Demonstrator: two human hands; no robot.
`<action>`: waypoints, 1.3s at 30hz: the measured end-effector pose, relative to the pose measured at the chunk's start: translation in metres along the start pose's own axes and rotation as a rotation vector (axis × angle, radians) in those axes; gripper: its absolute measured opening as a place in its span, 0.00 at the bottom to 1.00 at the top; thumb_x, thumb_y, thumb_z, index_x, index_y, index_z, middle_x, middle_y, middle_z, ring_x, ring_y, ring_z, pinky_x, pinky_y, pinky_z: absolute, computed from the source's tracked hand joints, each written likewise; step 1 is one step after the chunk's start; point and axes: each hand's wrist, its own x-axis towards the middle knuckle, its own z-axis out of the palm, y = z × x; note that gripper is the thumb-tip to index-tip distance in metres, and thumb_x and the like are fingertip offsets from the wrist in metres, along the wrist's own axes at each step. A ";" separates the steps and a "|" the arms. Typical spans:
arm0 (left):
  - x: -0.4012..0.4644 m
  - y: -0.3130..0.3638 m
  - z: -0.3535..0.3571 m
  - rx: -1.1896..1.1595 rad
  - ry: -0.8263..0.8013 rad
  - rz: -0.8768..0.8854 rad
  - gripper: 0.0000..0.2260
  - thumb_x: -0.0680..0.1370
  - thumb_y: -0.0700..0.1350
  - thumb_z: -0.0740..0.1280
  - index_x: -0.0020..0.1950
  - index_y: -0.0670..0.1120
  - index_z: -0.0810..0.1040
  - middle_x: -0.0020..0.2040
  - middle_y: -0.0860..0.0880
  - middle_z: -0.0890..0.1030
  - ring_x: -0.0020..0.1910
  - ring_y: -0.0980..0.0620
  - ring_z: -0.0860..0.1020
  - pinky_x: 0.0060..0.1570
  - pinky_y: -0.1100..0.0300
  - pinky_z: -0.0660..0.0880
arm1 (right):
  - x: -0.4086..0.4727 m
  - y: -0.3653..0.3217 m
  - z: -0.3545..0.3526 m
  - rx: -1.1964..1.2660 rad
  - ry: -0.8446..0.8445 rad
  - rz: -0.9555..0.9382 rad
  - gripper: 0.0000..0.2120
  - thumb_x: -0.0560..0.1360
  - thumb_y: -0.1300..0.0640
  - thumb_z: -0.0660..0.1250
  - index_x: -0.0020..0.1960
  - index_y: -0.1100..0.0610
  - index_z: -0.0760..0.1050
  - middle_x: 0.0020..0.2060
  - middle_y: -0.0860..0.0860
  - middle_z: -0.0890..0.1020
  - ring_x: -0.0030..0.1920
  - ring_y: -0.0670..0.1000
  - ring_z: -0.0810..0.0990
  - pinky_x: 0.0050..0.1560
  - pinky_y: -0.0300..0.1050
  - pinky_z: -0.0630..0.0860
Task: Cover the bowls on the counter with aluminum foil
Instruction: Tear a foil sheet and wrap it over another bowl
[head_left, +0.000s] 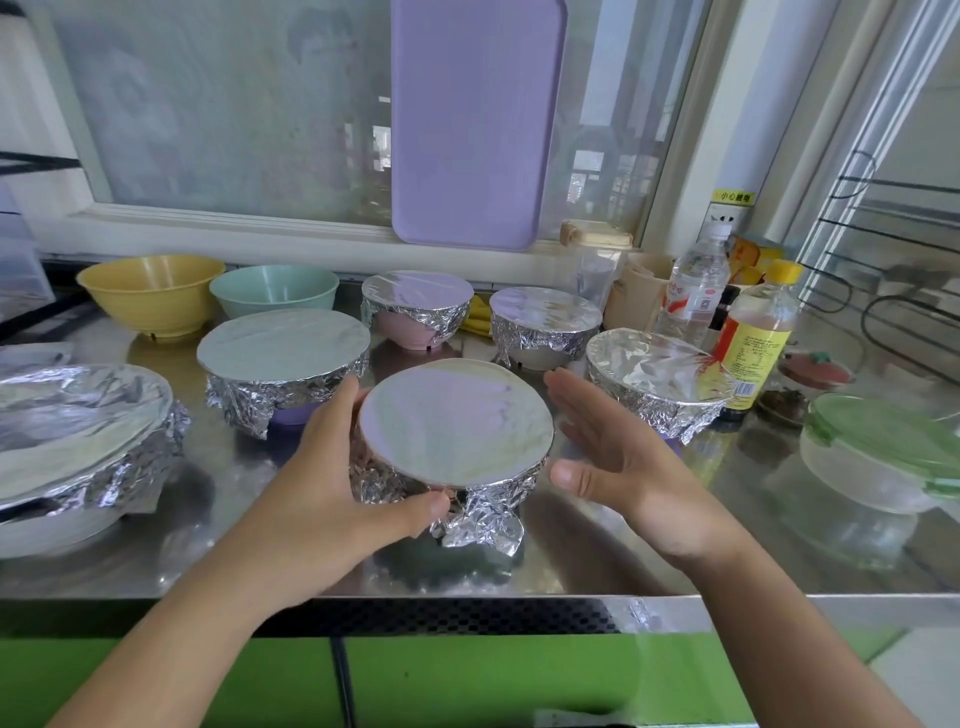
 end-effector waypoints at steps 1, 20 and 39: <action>-0.003 0.002 0.002 0.004 0.011 -0.006 0.61 0.64 0.62 0.82 0.84 0.63 0.42 0.75 0.71 0.58 0.69 0.71 0.59 0.65 0.64 0.58 | 0.002 0.000 0.002 0.021 -0.020 -0.005 0.47 0.71 0.49 0.78 0.84 0.52 0.60 0.80 0.41 0.68 0.80 0.41 0.65 0.83 0.49 0.60; 0.006 -0.002 0.014 -0.061 0.061 -0.016 0.64 0.58 0.58 0.85 0.84 0.64 0.47 0.54 0.83 0.68 0.49 0.90 0.64 0.49 0.87 0.62 | -0.001 0.006 0.008 -0.043 0.121 -0.050 0.49 0.65 0.39 0.82 0.79 0.49 0.65 0.63 0.41 0.81 0.68 0.46 0.79 0.70 0.45 0.75; 0.004 0.009 0.033 -0.169 0.033 0.064 0.59 0.58 0.60 0.87 0.80 0.62 0.54 0.72 0.61 0.70 0.66 0.68 0.75 0.61 0.66 0.76 | 0.011 -0.012 0.015 0.049 0.086 0.003 0.31 0.78 0.41 0.71 0.79 0.46 0.69 0.70 0.40 0.76 0.67 0.34 0.74 0.66 0.34 0.73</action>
